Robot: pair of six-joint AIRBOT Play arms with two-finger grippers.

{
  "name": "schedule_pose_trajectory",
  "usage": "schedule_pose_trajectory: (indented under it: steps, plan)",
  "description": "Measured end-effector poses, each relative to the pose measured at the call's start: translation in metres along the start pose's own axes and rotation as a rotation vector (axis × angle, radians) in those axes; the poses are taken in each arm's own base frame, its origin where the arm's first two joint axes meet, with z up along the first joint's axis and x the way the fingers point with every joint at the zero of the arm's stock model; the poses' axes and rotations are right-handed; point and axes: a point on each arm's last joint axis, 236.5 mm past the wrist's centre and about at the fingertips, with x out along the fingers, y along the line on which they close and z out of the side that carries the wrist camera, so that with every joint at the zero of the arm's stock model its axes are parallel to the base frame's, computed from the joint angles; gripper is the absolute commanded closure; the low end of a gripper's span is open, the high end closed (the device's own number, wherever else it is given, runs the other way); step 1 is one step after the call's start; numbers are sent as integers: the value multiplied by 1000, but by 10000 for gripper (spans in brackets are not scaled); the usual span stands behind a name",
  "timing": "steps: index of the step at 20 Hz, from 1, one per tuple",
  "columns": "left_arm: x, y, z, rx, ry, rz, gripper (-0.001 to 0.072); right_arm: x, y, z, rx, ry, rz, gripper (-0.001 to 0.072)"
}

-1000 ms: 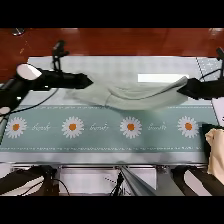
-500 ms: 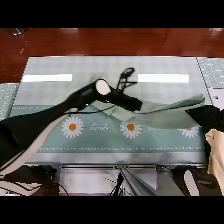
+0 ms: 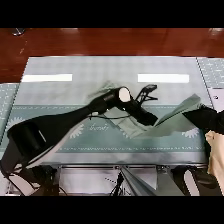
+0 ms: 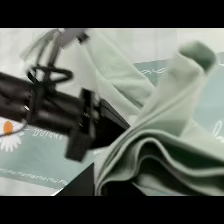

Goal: Fold the shirts.

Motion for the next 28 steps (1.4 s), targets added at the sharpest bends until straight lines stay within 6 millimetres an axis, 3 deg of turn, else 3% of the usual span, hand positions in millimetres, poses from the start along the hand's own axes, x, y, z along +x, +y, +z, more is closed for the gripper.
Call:
schedule_pose_trajectory:
  steps: [3,6,7,9,11,12,15,18,21,24,25,26,27,28]
  plan:
    - [-86,33,42,-56,-141,37,671,11,11,6,-2,26,74,693]
    - [-202,71,57,-126,-319,107,671,30,34,14,-39,59,181,692]
    - [-245,82,53,-150,-395,138,671,40,46,16,-60,78,226,692]
    - [-315,99,27,-196,-507,199,671,67,69,26,-97,107,288,692]
    - [-370,112,-5,-250,-633,272,670,100,94,39,-135,141,332,693]
    - [-388,117,-26,-274,-679,308,671,118,107,47,-149,153,351,693]
    - [-406,122,-81,-335,-759,371,671,185,140,67,-185,209,377,692]
    - [-389,128,-122,-389,-775,389,671,249,157,75,-187,259,384,692]
    - [-368,139,-146,-444,-761,384,671,295,165,68,-169,311,381,692]
    - [-354,147,-159,-477,-749,377,671,323,170,57,-152,346,377,691]
    - [-351,148,-162,-480,-747,375,671,329,171,52,-145,357,375,573]
    - [-350,150,-163,-484,-748,379,670,333,172,49,-142,367,374,219]
    - [-350,151,-164,-485,-751,381,670,335,174,46,-137,375,376,73]
    - [-350,152,-164,-485,-755,384,671,336,175,43,-135,387,379,80]
